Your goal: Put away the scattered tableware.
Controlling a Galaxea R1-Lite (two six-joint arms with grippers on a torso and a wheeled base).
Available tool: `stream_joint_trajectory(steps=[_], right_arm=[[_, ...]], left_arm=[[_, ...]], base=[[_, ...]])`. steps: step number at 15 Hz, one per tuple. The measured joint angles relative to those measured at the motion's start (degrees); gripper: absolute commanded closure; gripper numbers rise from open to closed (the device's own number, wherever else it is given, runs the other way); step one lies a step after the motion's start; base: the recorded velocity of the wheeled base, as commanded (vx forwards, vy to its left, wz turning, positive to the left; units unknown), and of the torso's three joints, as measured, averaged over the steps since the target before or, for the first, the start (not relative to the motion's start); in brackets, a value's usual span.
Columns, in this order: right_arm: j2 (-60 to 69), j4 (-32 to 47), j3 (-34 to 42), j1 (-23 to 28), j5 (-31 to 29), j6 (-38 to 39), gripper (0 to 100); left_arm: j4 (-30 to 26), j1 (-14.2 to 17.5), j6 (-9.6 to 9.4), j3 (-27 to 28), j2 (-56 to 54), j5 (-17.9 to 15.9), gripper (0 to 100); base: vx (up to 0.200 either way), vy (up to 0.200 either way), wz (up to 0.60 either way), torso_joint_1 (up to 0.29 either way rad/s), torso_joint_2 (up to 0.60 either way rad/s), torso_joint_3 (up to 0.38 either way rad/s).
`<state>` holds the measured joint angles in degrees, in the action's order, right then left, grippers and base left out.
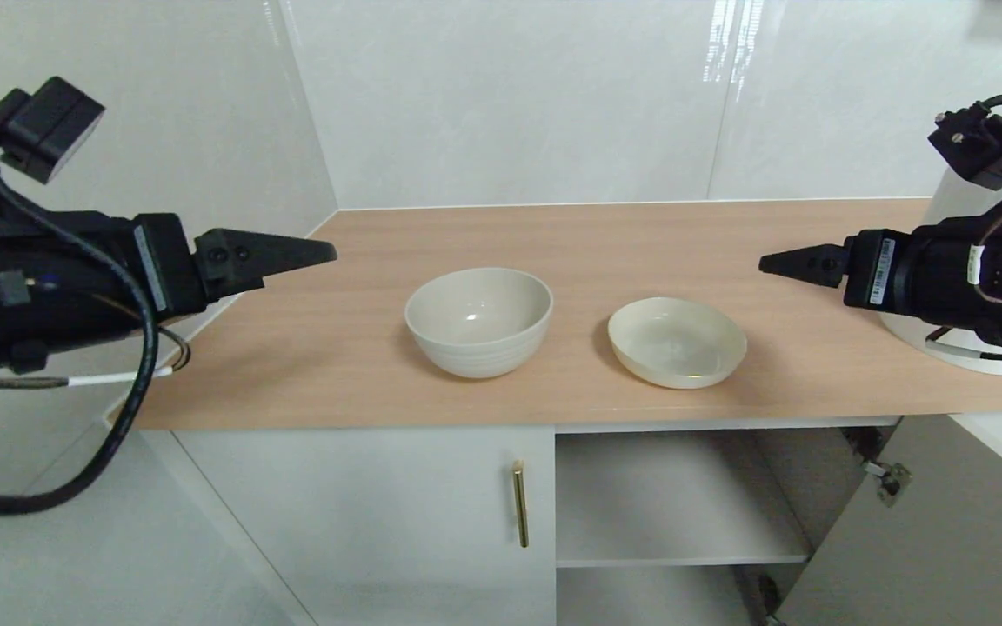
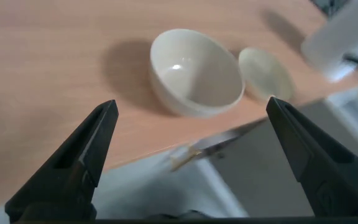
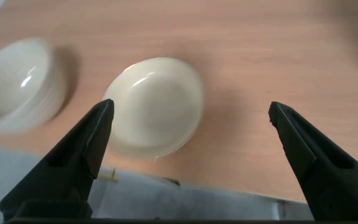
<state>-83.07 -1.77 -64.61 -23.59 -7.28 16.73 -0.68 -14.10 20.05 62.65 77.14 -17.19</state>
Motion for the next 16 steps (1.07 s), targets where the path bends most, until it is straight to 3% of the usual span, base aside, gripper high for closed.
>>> stream_joint_trajectory(steps=[1,4,5,7,12,13,16], right_arm=[[-0.8,0.3,-1.0,0.1,-0.2,0.2,0],[-2.9,1.0,-1.3,0.2,-0.4,0.2,0],[-3.5,1.0,-1.3,0.2,-0.5,0.2,0],[-4.2,0.9,-1.1,0.2,-1.0,0.2,0],[-4.8,0.9,-0.9,0.0,-1.1,0.2,0],[-4.8,0.9,-0.9,0.0,-1.1,0.2,0],[-4.8,0.9,-0.9,0.0,-1.1,0.2,0]], left_arm=[[-1.9,-1.8,1.78,2.9,2.2,3.5,0],[-3.9,-6.3,4.55,8.2,10.5,18.9,0],[-4.0,-7.3,5.18,9.2,12.9,21.0,0],[-3.9,-8.4,5.86,10.4,16.9,22.5,0],[-3.7,-9.2,5.94,10.9,21.8,22.7,0],[-3.7,-9.3,5.94,11.0,22.2,22.7,100],[-2.7,-9.9,6.0,11.0,22.8,22.6,100]], base=[[0.0,0.0,0.0,0.0,0.0,0.0],[0.0,0.0,0.0,0.0,0.0,0.0],[0.0,0.0,0.0,0.0,0.0,0.0],[0.0,0.0,0.0,0.0,0.0,0.0],[0.0,0.0,0.0,0.0,0.0,0.0],[0.0,0.0,0.0,0.0,0.0,0.0],[0.0,0.0,0.0,0.0,0.0,0.0]])
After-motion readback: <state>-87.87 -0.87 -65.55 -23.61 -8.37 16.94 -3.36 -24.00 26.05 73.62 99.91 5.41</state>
